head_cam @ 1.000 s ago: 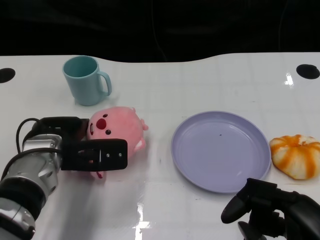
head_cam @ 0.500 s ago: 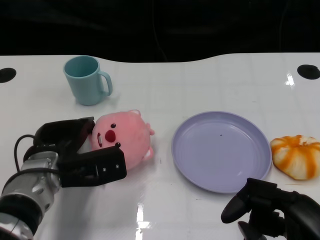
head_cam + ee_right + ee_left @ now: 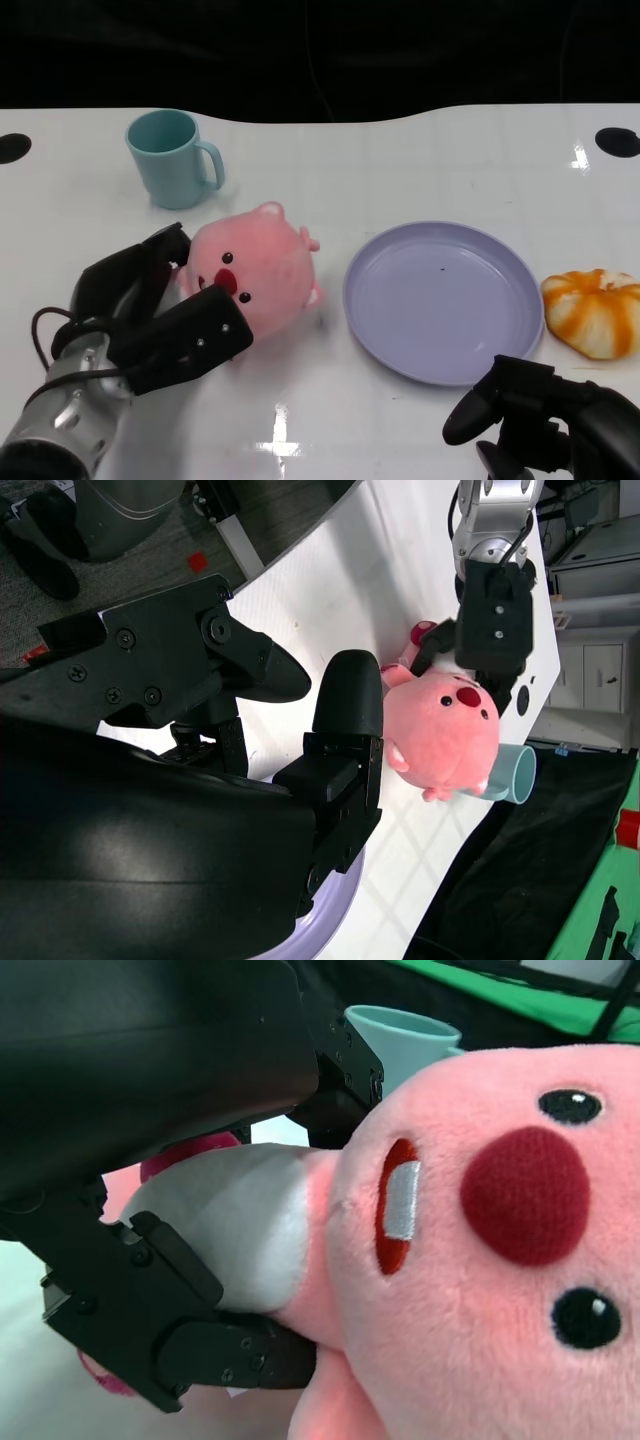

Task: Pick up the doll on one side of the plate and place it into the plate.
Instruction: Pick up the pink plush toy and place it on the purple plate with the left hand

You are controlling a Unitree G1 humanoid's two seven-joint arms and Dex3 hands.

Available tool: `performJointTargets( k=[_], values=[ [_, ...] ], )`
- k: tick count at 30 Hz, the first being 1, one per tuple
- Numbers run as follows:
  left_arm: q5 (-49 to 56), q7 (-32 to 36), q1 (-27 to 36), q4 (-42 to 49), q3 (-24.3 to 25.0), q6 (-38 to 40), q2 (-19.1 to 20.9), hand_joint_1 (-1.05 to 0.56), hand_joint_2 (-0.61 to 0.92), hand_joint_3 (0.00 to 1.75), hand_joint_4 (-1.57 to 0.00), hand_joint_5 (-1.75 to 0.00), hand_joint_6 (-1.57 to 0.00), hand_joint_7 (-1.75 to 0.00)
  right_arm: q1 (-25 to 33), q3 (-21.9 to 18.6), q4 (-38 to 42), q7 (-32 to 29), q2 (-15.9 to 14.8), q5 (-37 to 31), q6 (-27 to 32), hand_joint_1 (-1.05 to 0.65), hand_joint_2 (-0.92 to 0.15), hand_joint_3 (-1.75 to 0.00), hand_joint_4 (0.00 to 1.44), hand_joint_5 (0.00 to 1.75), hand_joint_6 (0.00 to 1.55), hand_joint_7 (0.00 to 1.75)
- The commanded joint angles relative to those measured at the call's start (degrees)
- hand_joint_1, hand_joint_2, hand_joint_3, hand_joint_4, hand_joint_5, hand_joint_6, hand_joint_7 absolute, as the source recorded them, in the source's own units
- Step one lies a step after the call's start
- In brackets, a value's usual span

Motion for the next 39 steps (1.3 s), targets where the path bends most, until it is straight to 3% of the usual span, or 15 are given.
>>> performJointTargets(
  k=[1,7,11,17,21,24,32,39],
  values=[
    [-0.81,-2.64,1.24,-6.63,1.11,0.67,1.07,-0.17,0.44,1.27,-0.98,-1.75,-0.77,-1.75,-0.11,-0.24,-0.10,-0.25,-0.41,-0.03,0.08,-0.14,-0.75,-0.87,0.54,1.72,0.50,1.38],
    [-1.30,-6.35,0.47,-14.55,1.48,2.84,-0.43,-0.17,0.36,1.42,-0.99,-1.75,-0.80,-1.75,-0.13,0.12,-0.08,-0.25,-0.32,0.01,0.03,-0.14,-0.75,-0.87,0.54,1.72,0.50,1.38],
    [-1.13,-9.03,-1.11,-17.84,1.12,4.91,-2.28,-0.21,0.44,1.25,-0.99,-1.75,-0.76,-1.75,-0.20,0.63,-0.61,-0.63,-0.31,-0.26,0.88,-0.14,-0.76,-0.85,0.54,1.72,0.49,1.38],
    [-0.95,-11.89,-3.76,-18.99,0.24,7.67,-5.74,-0.20,0.43,1.26,-0.99,-1.75,-0.79,-1.75,-0.28,1.27,-0.51,-0.76,-0.31,-0.54,0.24,-0.15,-0.76,-0.84,0.55,1.72,0.49,1.38],
    [0.59,-12.64,-6.35,-18.68,-1.62,9.98,-8.49,-0.18,0.38,1.29,-0.98,-1.75,-0.80,-1.64,-0.38,1.62,-0.57,-0.82,-0.36,-0.66,0.26,-0.16,-0.76,-0.84,0.55,1.72,0.49,1.37],
    [0.83,-13.66,-8.20,-18.17,-2.67,12.28,-10.71,-0.20,0.38,1.31,-1.00,-1.75,-0.80,-1.73,-0.39,1.72,-0.76,-0.80,-0.37,-0.52,0.66,-0.16,-0.75,-0.84,0.56,1.71,0.50,1.37],
    [1.97,-15.52,-12.83,-14.00,-5.81,17.20,-15.35,-0.18,0.35,1.35,-0.99,-1.75,-0.76,-1.75,-0.45,2.25,-1.78,-0.90,-0.81,-0.83,1.46,-0.16,-0.76,-0.83,0.56,1.70,0.50,1.35],
    [3.10,-14.28,-15.94,-7.50,-7.94,18.15,-18.31,-0.20,0.40,1.23,-0.95,-1.75,-0.72,-1.75,-0.59,2.89,-2.28,-1.18,-0.83,-1.13,1.85,-0.16,-0.75,-0.84,0.58,1.71,0.51,1.34]
  ],
)
